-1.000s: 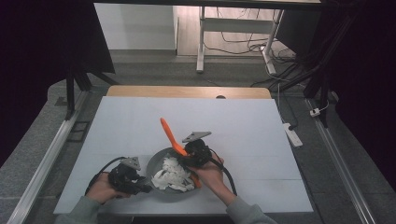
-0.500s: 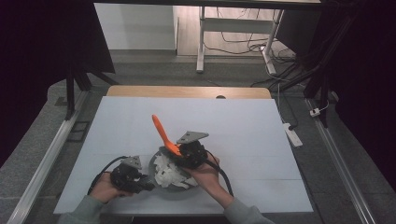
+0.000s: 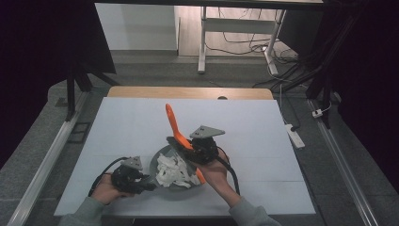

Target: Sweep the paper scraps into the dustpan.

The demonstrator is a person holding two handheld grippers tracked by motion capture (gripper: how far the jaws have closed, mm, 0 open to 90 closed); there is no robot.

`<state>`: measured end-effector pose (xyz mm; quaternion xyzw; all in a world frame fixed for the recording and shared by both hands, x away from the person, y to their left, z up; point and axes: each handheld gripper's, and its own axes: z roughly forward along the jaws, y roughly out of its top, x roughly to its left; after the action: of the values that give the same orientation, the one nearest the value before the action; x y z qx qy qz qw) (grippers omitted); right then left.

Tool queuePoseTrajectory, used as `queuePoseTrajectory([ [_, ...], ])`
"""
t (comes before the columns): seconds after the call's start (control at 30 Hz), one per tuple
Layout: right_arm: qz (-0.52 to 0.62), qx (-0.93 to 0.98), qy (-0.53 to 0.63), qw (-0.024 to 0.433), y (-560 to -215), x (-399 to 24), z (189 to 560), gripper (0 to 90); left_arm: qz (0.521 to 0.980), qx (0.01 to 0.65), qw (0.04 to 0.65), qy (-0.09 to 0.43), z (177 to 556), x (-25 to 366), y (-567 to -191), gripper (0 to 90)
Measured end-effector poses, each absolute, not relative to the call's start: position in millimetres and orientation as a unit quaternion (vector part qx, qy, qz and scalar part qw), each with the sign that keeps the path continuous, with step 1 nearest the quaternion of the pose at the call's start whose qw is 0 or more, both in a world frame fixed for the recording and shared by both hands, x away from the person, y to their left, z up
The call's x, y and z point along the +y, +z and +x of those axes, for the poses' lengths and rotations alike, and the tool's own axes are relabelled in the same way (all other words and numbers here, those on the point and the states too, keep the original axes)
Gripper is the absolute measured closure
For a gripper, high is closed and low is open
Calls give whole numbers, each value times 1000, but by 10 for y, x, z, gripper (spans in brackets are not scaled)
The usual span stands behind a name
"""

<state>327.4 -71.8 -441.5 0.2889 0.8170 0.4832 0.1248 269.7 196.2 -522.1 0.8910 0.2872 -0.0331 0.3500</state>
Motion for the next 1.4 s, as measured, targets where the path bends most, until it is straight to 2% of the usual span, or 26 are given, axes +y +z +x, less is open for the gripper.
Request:
queuePoseTrajectory([
  [0.93,306,794,509,134,-4228,-1090,3358,703,869,329,370,-9,2728,2033,-5180,611],
  [1.4,324,781,517,137,-4162,-1464,3412,703,827,388,407,20,2734,2132,-5096,611],
])
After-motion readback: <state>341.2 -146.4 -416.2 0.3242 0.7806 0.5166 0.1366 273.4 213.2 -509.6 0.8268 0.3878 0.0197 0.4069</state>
